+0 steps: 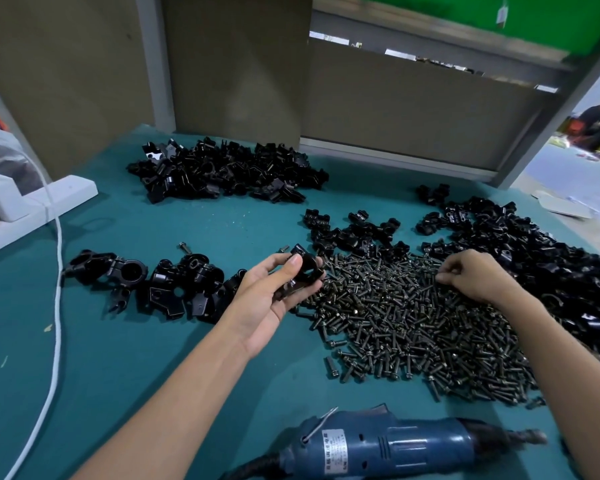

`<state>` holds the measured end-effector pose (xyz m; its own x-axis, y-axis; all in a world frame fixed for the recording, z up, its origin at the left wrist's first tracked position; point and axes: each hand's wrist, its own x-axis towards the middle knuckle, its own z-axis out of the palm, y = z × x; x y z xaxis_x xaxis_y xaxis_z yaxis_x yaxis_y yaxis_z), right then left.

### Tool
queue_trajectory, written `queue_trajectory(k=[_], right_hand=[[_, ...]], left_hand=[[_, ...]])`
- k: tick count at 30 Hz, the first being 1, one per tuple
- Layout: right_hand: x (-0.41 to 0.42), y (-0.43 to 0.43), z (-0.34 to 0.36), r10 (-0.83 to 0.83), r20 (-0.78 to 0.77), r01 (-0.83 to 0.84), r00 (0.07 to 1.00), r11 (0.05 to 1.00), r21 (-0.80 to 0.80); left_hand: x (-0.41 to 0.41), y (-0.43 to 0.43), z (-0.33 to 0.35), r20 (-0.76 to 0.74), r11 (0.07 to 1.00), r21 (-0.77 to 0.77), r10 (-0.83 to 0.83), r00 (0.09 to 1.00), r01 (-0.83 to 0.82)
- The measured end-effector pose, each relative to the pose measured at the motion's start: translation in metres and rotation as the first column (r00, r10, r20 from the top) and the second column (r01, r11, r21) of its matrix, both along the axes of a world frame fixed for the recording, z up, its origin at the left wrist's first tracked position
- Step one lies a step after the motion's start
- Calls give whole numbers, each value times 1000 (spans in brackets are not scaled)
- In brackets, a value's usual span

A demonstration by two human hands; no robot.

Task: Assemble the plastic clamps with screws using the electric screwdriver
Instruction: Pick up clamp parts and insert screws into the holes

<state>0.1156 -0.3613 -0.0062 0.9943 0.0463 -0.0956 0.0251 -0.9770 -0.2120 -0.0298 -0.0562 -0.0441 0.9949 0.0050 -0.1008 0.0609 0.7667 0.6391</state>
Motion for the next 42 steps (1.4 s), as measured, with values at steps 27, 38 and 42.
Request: queue_trajectory(k=[27, 38, 42], right_hand=[[-88, 133, 28, 359, 233, -387, 904, 450, 805], [-94, 154, 23, 359, 446, -560, 820, 669, 489], [-99, 154, 22, 364, 449, -561, 816, 685, 464]], left_hand=[[1, -2, -3, 60, 995, 100, -21, 998, 15], [1, -4, -8, 103, 954, 299, -50, 993, 17], [-1, -3, -7, 117, 960, 281, -57, 992, 22]])
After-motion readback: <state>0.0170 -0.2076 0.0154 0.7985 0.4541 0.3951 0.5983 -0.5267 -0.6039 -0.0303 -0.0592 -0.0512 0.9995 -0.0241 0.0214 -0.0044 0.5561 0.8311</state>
